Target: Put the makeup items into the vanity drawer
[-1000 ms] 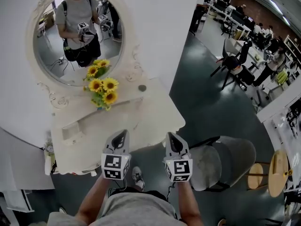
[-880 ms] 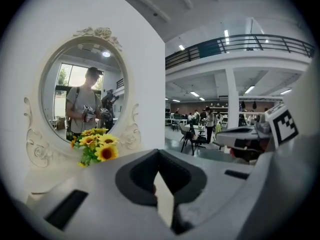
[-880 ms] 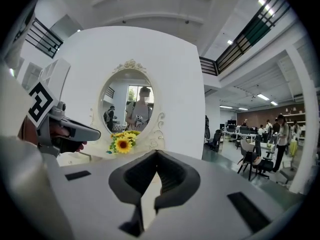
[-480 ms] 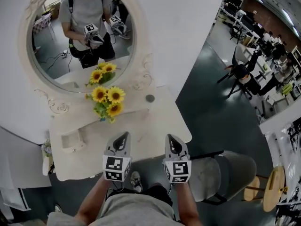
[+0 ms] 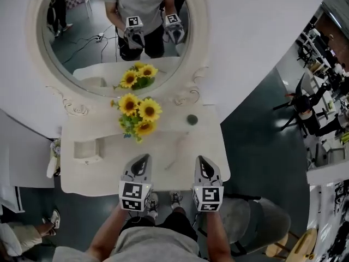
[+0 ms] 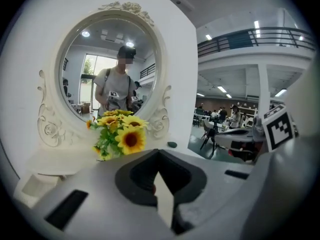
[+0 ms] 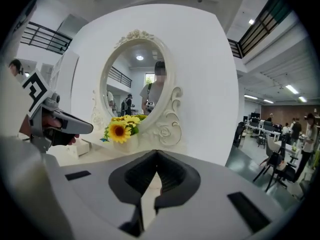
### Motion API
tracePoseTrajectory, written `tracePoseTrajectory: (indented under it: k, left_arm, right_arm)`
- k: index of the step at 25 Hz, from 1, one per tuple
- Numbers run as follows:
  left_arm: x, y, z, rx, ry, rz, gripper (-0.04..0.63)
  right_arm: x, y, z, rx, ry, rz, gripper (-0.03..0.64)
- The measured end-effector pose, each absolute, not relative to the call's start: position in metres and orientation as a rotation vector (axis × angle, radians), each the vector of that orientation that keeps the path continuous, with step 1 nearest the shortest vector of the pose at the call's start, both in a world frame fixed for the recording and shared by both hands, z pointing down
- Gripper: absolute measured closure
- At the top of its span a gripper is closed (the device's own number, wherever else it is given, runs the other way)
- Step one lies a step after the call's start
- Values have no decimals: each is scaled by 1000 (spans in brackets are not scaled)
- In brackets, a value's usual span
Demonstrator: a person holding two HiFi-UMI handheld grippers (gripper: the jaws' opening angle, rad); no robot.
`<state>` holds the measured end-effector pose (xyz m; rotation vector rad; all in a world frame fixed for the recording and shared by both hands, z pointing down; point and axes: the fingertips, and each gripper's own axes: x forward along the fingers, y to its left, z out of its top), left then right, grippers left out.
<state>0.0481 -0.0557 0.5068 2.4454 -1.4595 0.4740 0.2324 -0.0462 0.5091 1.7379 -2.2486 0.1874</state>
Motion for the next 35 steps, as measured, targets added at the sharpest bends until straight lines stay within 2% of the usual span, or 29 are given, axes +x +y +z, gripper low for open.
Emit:
tracePoseTrajectory:
  k: [18,19,21,23,31,34,35]
  left_arm:
    - [55,-75,599,2057,-1683,562,595]
    - [55,-75,601,2041,-1694,563,595]
    - [55,-74,605,2014,-1714,567,595]
    - [54,-73,609,1991,-1735,570,595]
    - [53,-64,618,1916,-1791,570,595]
    - [51,-61,618,1895,-1809,567,595]
    - [50,-60,617,1891,-1814,567,595]
  right_arm:
    - [235,-131,640,1260,-2356,423,597]
    - [234,-134,646,1224,-2363,435,575]
    - [229,-139,659,1158,-2377,458,454]
    - [226,-144,671,1112,-2377,478,431]
    - [223,-155,706,1027,-2335,476,436]
    - [224,-158,712,1028,-2319,450,520]
    - [224,-158,713,1024,-2315,437,526]
